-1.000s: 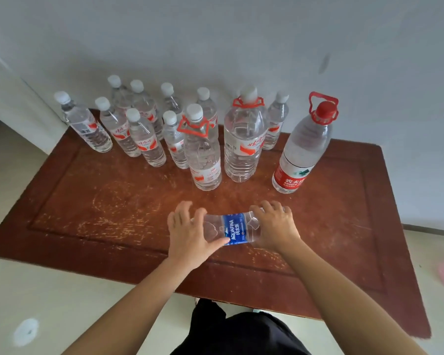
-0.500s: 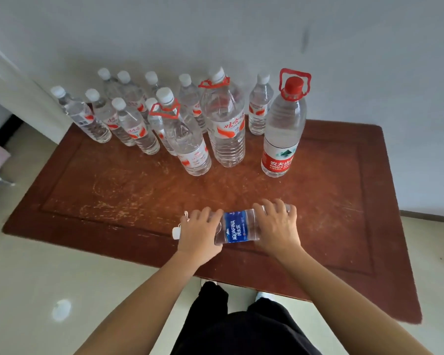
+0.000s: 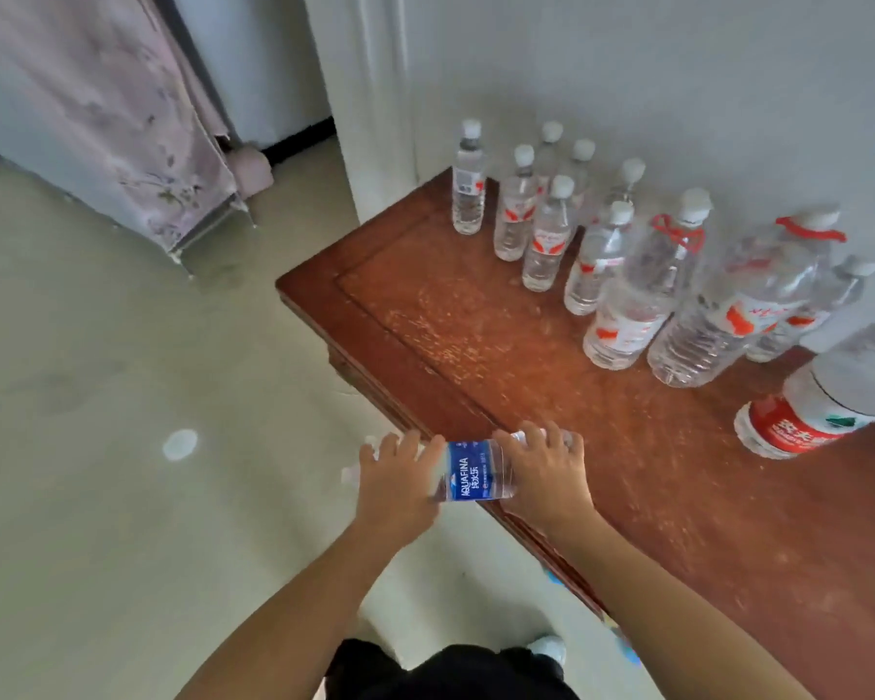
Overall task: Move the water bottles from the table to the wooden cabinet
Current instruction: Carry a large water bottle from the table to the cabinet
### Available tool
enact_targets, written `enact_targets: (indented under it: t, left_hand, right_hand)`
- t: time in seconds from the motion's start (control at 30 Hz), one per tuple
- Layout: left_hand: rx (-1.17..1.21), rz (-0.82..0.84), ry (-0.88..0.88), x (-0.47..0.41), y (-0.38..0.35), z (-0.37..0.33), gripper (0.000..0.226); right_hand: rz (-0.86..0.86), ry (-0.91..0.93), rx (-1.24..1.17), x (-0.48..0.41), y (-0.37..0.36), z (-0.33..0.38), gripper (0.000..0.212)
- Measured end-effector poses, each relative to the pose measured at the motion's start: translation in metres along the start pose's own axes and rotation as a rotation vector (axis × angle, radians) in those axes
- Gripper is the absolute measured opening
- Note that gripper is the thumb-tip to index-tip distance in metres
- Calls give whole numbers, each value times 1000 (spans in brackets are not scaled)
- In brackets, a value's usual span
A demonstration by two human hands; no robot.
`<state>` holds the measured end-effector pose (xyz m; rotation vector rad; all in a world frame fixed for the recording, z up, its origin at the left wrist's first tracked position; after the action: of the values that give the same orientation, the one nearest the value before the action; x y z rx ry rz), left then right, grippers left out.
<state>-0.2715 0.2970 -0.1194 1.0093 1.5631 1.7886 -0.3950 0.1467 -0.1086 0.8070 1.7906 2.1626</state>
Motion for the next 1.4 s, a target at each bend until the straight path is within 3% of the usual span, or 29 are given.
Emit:
enact_targets:
  t: [0.4,0.57,0.87,1.07,1.4]
  left_hand:
    - [85,-30,680,189,-19,412,107]
    - [108,-24,939,250,-30,499,104]
    - [70,-48,1274,276,-41,672,96]
    - [8,-75,1492,299,-22,809,100]
    - [-197,-293,1844,430,-4,964,91]
  right_hand:
    - [-89,742,195,-129,9,469,96]
    - [-110,1002,189,-146,6,607,90]
    - [-197,1334,130,-224,4,829,82]
    - [-110,1523,58,-271,12,1004,78]
    - [-185,1933,-127,-212,22,1280,79]
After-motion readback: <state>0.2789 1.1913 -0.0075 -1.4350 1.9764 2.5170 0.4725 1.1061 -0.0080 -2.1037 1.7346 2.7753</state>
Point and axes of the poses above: each hand's wrist, its own x-axis away from the middle knuckle, its own y-axis out of the back of the hand, z = x × y, the point moved 3 cm from there along -x, towards the middle knuckle, and after that the axes turned 5 degrees about -x, right-handed, at the moved point
